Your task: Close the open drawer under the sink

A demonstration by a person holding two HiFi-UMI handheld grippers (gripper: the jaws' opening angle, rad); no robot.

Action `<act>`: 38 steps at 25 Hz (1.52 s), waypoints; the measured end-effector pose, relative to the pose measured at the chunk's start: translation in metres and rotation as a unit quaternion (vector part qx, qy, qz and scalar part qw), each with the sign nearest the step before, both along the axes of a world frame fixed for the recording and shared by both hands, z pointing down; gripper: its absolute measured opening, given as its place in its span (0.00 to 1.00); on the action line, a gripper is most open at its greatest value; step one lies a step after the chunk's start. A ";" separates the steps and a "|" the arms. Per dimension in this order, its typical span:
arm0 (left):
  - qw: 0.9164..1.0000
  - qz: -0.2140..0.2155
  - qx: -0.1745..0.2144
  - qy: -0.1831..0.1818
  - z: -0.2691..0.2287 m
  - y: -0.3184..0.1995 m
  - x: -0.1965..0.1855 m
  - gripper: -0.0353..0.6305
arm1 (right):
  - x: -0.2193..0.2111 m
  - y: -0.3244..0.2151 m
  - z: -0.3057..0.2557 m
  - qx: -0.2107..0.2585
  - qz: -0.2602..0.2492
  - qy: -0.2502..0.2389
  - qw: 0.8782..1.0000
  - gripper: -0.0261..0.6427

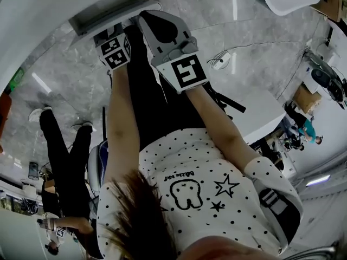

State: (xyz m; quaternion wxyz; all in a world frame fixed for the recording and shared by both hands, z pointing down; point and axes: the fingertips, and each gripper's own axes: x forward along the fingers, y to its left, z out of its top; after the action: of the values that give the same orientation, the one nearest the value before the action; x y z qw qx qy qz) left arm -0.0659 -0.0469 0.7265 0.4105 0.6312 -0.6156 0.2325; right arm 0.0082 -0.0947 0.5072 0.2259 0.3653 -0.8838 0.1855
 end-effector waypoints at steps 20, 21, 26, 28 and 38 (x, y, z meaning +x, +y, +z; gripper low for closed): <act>1.000 -0.002 0.008 0.003 -0.003 -0.005 -0.005 0.25 | 0.007 0.009 0.000 -0.001 0.003 -0.004 1.000 0.06; 1.000 -0.001 0.009 0.002 -0.001 -0.006 -0.007 0.25 | 0.007 0.009 0.001 -0.002 0.002 -0.005 1.000 0.06; 1.000 -0.004 0.011 0.001 0.001 -0.013 -0.011 0.25 | 0.007 0.007 0.003 -0.001 0.000 -0.006 1.000 0.06; 1.000 -0.004 0.012 0.001 0.001 -0.013 -0.011 0.25 | 0.008 0.008 0.003 0.000 0.001 -0.007 1.000 0.06; 1.000 -0.009 0.015 0.001 0.000 -0.019 -0.017 0.25 | 0.007 0.011 0.005 -0.002 0.000 -0.006 1.000 0.06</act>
State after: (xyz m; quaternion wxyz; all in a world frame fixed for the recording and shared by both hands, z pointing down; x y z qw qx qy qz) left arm -0.0832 -0.0656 0.7266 0.4035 0.6320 -0.6243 0.2192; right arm 0.0152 -0.0836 0.5123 0.2211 0.3634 -0.8850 0.1890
